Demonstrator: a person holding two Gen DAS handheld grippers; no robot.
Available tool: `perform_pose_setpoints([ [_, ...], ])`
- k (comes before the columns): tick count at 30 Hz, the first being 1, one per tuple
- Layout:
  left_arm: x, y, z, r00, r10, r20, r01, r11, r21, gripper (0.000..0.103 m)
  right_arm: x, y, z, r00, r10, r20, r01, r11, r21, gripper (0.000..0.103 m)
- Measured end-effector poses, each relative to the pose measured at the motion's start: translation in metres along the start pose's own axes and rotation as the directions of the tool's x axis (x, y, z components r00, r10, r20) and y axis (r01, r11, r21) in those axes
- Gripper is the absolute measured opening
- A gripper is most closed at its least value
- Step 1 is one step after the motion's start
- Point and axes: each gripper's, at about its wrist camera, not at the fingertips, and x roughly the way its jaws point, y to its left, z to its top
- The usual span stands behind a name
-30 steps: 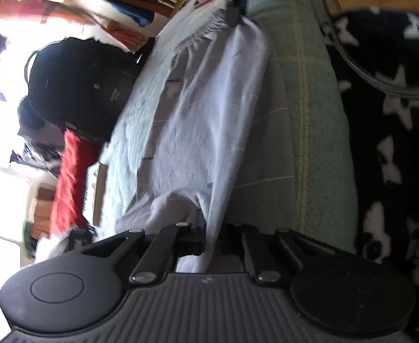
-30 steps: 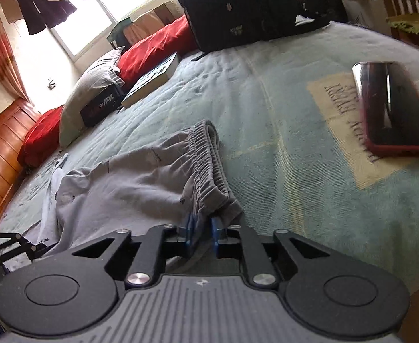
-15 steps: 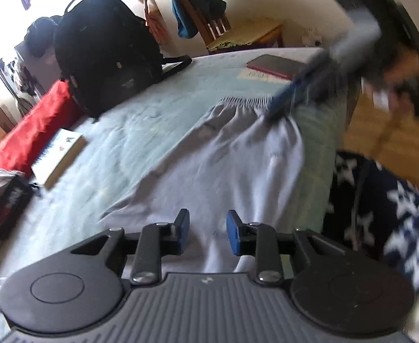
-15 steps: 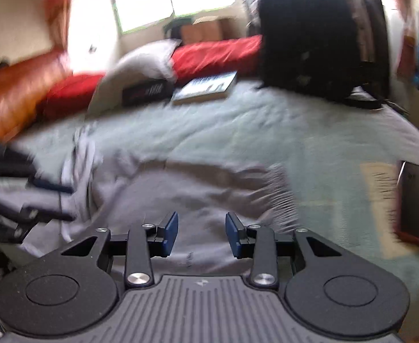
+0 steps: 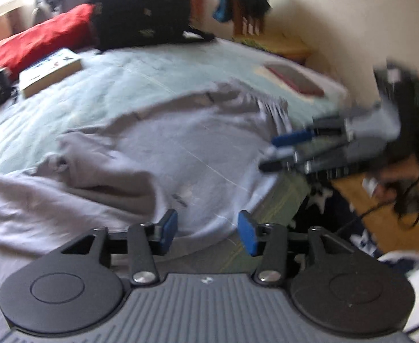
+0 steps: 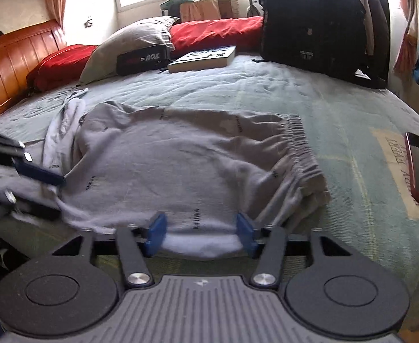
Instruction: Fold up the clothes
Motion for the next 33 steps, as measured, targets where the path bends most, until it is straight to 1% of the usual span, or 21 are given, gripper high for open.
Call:
perform_pose_setpoints([
  [1,-0.008,0.009,0.0,1.0,0.005,0.014,-0.005,0.999,-0.033,0.062,0.0,0.004,-0.001,1.0,-0.004,0.0,0.004,1.0,-0.009,0.075],
  [2,-0.015,0.018,0.0,1.0,0.014,0.024,-0.012,0.998,-0.067,0.07,0.0,0.008,-0.001,1.0,-0.011,-0.001,0.011,1.0,-0.014,0.076],
  [3,-0.022,0.028,0.0,0.999,0.025,0.032,-0.022,0.995,-0.102,0.074,0.0,0.011,-0.002,1.0,-0.019,-0.001,0.018,1.0,-0.018,0.08],
  [5,-0.032,0.051,-0.005,0.998,0.057,0.039,-0.049,0.983,-0.175,0.074,-0.002,0.015,-0.001,1.0,-0.019,0.001,0.019,1.0,-0.008,0.084],
  [7,-0.036,0.08,-0.011,0.996,0.087,0.036,-0.073,0.958,-0.278,0.074,-0.005,0.018,0.001,1.0,-0.013,0.007,0.013,1.0,0.004,0.086],
  [8,-0.036,0.096,-0.015,0.995,0.089,0.036,-0.071,0.937,-0.342,0.074,-0.007,0.02,0.003,1.0,-0.01,0.014,0.01,1.0,0.001,0.086],
  [9,-0.034,0.112,-0.02,0.996,0.079,0.037,-0.057,0.91,-0.412,0.073,-0.008,0.022,0.005,1.0,-0.007,0.02,0.007,1.0,-0.002,0.088],
  [11,-0.026,0.142,-0.031,0.998,0.038,0.043,-0.008,0.835,-0.551,0.073,-0.011,0.025,0.009,0.999,-0.003,0.032,0.003,1.0,-0.008,0.089],
  [14,-0.015,0.168,-0.047,0.995,-0.015,0.102,0.079,0.738,-0.67,0.073,-0.015,0.029,0.013,0.999,-0.009,0.045,0.01,1.0,-0.02,0.089],
  [17,-0.008,0.184,-0.055,0.984,-0.036,0.173,0.152,0.673,-0.724,0.073,-0.015,0.027,0.016,0.999,-0.007,0.047,0.008,1.0,-0.009,0.09],
  [19,-0.003,0.194,-0.057,0.979,-0.034,0.202,0.176,0.644,-0.745,0.073,-0.012,0.027,0.016,0.999,-0.007,0.042,0.007,1.0,-0.003,0.09],
  [22,0.001,0.208,-0.057,0.97,-0.015,0.241,0.2,0.611,-0.766,0.073,-0.008,0.027,0.016,0.999,-0.008,0.034,0.008,1.0,-0.001,0.09],
  [26,0.009,0.225,-0.058,0.957,-0.008,0.29,0.245,0.558,-0.793,0.073,-0.004,0.029,0.016,1.0,-0.002,0.028,0.002,1.0,-0.003,0.09],
  [29,0.009,0.235,-0.061,0.942,0.035,0.335,0.272,0.506,-0.818,0.072,-0.003,0.029,0.017,1.0,0.003,0.028,-0.003,1.0,-0.005,0.09],
  [31,0.012,0.242,-0.063,0.932,0.047,0.359,0.296,0.472,-0.83,0.071,-0.001,0.03,0.018,1.0,0.007,0.027,-0.007,1.0,-0.006,0.09],
  [32,0.014,0.245,-0.063,0.929,0.051,0.367,0.302,0.469,-0.83,0.071,-0.001,0.03,0.018,1.0,0.009,0.027,-0.009,1.0,-0.006,0.09],
  [33,0.017,0.248,-0.061,0.929,0.057,0.366,0.298,0.472,-0.83,0.071,0.0,0.03,0.018,1.0,0.011,0.025,-0.011,1.0,-0.006,0.09],
])
